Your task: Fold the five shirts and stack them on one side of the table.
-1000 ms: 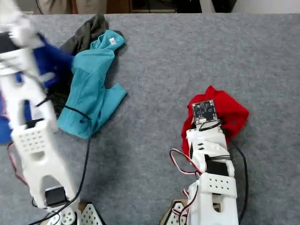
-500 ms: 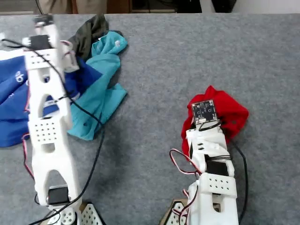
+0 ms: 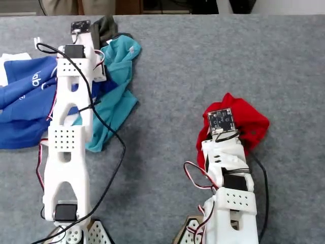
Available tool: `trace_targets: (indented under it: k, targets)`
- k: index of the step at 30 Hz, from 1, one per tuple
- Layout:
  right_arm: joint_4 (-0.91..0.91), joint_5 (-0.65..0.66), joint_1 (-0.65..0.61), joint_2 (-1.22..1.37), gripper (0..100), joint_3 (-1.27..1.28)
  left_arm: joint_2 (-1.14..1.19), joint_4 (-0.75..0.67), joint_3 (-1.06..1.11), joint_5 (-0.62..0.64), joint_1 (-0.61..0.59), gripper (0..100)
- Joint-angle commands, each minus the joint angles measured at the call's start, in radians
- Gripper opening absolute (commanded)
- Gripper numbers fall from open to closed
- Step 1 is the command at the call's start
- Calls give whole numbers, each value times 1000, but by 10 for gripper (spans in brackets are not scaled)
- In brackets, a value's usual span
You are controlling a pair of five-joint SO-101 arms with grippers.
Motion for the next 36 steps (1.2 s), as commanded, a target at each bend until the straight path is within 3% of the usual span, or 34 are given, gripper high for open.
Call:
trace_targets:
  k: [1,6,11,21,25,27,30,36]
  targets:
    - [0,9,-16,-4,3,-1,35,-37,6,-34,-40,26]
    - [-2,40,-16,-4,2,-1,-22,71,-198,-41,-127,19]
    - [-2,41,-16,-4,2,-1,-58,80,-433,-43,-278,19]
    - [0,41,-16,-4,2,-1,-220,-167,-425,-41,-580,19]
    - [0,41,-18,-4,2,-1,-220,-187,-330,-72,-591,42]
    - [0,40,-18,-4,2,-1,-226,-161,-278,-98,-572,137]
    - [0,37,-18,-4,2,-1,-232,-107,-282,21,-565,247]
    - [2,37,-18,-4,2,-1,-252,51,-431,-6,-519,257]
